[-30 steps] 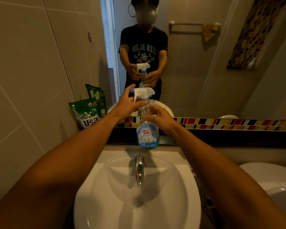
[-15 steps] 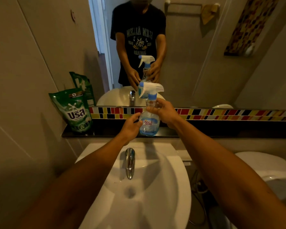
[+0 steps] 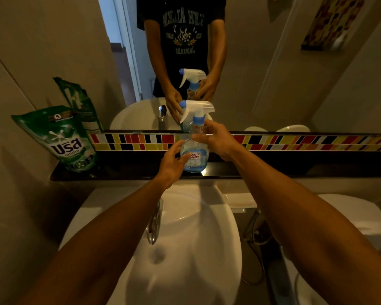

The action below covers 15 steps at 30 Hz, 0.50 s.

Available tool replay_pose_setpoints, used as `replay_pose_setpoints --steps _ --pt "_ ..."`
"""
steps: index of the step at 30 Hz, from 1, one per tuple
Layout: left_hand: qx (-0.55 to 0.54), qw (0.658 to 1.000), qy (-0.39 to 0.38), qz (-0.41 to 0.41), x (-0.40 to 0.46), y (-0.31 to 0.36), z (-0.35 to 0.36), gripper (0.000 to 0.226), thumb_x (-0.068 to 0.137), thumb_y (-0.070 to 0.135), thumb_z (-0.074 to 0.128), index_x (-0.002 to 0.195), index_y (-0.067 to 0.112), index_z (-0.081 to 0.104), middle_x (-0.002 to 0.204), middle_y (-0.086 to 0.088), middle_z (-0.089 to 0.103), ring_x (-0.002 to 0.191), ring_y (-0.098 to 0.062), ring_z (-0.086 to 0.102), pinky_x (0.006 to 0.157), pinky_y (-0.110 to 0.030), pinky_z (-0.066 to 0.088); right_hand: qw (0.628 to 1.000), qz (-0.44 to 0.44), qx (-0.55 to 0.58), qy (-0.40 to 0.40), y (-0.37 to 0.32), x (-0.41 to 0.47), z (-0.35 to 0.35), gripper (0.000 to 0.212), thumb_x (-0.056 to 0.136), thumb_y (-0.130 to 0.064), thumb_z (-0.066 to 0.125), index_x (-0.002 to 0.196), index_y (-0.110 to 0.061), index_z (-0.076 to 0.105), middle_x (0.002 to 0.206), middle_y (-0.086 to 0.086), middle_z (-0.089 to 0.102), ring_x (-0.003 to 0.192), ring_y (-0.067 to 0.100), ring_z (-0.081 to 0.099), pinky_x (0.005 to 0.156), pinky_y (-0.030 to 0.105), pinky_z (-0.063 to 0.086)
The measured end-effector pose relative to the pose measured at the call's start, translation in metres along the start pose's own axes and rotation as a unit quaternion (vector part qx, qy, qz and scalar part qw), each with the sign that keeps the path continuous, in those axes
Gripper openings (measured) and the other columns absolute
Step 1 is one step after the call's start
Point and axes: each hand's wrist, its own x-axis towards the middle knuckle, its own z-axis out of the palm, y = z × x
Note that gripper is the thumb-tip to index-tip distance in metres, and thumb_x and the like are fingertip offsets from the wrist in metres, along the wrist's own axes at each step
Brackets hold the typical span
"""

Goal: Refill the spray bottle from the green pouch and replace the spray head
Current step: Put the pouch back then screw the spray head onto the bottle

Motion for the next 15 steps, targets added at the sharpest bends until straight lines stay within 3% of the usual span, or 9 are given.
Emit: replay_pose_setpoints --steps 3,9,15 --pt "-0.016 1.000 0.017 -0.001 0.009 -0.004 0.008 0.047 0.096 0.002 0.058 0.141 0.012 0.047 0.124 0.002 0.053 0.111 -0.011 0.056 0.072 -0.017 0.057 1.000 -0.009 0.008 -0.002 0.007 0.007 -0.005 0.038 0.095 -0.013 0.073 0.131 -0.019 0.061 0.122 0.003 0.070 0.110 0.019 0.071 0.087 0.034 0.062" --pt "-0.018 1.000 0.017 0.007 0.017 -0.019 0.013 0.048 0.096 0.007 0.059 0.141 0.017 0.046 0.131 -0.002 0.056 0.122 -0.019 0.058 0.096 -0.037 0.055 0.999 -0.021 0.018 -0.016 0.015 0.013 -0.011 0.041 0.096 -0.009 0.071 0.133 -0.019 0.059 0.119 -0.003 0.071 0.106 0.013 0.072 0.074 0.022 0.061" --pt "-0.010 1.000 0.020 0.014 0.017 -0.027 0.015 0.042 0.097 0.005 0.058 0.135 0.021 0.049 0.128 -0.002 0.058 0.123 -0.021 0.058 0.100 -0.043 0.053 0.999 -0.040 -0.001 -0.004 0.022 0.007 -0.010 0.043 0.096 -0.012 0.072 0.137 -0.017 0.060 0.116 -0.009 0.071 0.102 0.007 0.072 0.074 0.019 0.060"
